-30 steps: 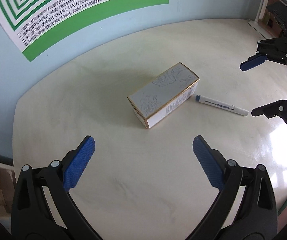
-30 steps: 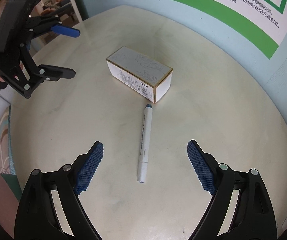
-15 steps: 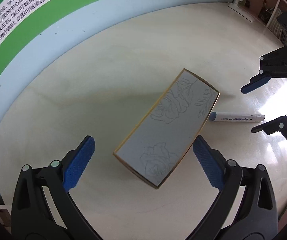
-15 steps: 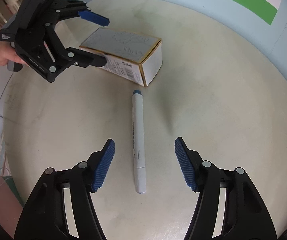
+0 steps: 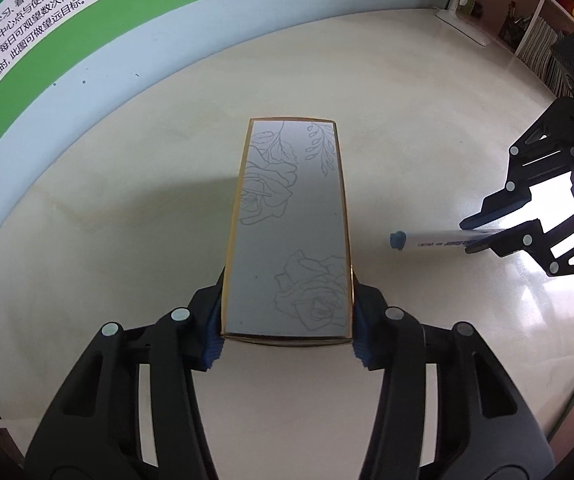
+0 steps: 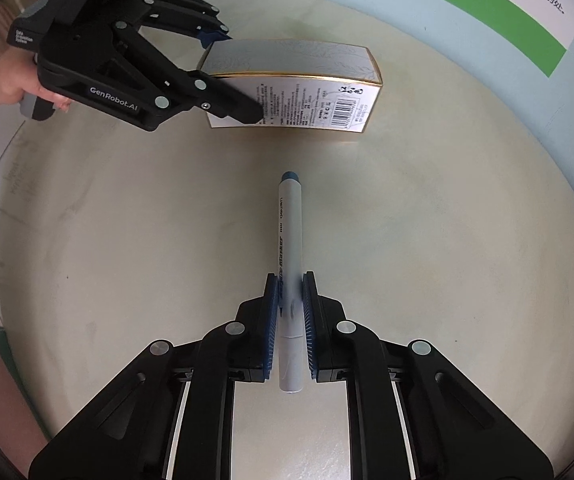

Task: Collect trash
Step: 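Grasp the white box with the left tool while the right tool grasps the white marker, then lift the white box and marker and carry them over the teal bin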

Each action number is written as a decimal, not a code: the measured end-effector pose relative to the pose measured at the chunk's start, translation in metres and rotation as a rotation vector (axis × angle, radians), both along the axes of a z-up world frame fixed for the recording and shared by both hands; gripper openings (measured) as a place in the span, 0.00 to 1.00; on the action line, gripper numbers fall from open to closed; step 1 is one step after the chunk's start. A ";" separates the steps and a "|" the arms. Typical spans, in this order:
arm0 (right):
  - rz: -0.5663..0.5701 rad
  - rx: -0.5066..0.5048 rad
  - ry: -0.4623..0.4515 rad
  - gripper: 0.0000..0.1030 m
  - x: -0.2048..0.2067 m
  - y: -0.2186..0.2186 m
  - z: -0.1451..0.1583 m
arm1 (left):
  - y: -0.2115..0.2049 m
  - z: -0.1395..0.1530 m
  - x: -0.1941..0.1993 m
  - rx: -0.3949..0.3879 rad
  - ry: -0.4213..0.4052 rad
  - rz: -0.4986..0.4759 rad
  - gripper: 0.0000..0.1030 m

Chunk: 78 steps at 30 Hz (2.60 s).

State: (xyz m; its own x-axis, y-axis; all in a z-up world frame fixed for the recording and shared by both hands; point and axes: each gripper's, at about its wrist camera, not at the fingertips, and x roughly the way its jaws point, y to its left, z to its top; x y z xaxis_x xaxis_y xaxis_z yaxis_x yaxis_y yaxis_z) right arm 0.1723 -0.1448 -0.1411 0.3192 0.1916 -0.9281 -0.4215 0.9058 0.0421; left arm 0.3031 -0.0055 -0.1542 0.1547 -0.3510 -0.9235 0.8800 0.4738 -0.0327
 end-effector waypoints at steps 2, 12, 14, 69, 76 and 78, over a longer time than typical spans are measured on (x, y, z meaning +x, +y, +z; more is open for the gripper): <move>0.001 0.013 0.002 0.13 0.010 -0.007 0.004 | 0.001 0.008 -0.002 -0.006 -0.010 0.012 0.46; 0.062 -0.013 -0.074 0.13 -0.013 -0.005 0.044 | 0.018 0.050 -0.026 -0.016 -0.080 0.097 0.46; 0.079 -0.015 -0.081 0.13 -0.017 0.009 0.047 | 0.025 0.056 -0.032 -0.017 -0.087 0.117 0.46; 1.186 0.096 -0.141 0.13 -0.235 0.372 0.091 | 0.386 0.093 -0.480 0.093 -0.083 1.299 0.46; 1.287 0.084 -0.077 0.13 -0.280 0.432 0.072 | 0.419 0.065 -0.523 0.087 -0.027 1.378 0.46; 1.308 0.075 -0.058 0.13 -0.290 0.445 0.065 | 0.423 0.056 -0.535 0.083 -0.006 1.396 0.46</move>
State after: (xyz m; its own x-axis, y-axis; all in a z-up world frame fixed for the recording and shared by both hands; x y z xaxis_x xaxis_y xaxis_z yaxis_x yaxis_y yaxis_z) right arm -0.1180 0.3006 -0.0760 -0.1024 0.4379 -0.8932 -0.9841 -0.1758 0.0266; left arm -0.2322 0.4173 -0.0982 0.3308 0.1487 -0.9319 -0.3138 0.9486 0.0400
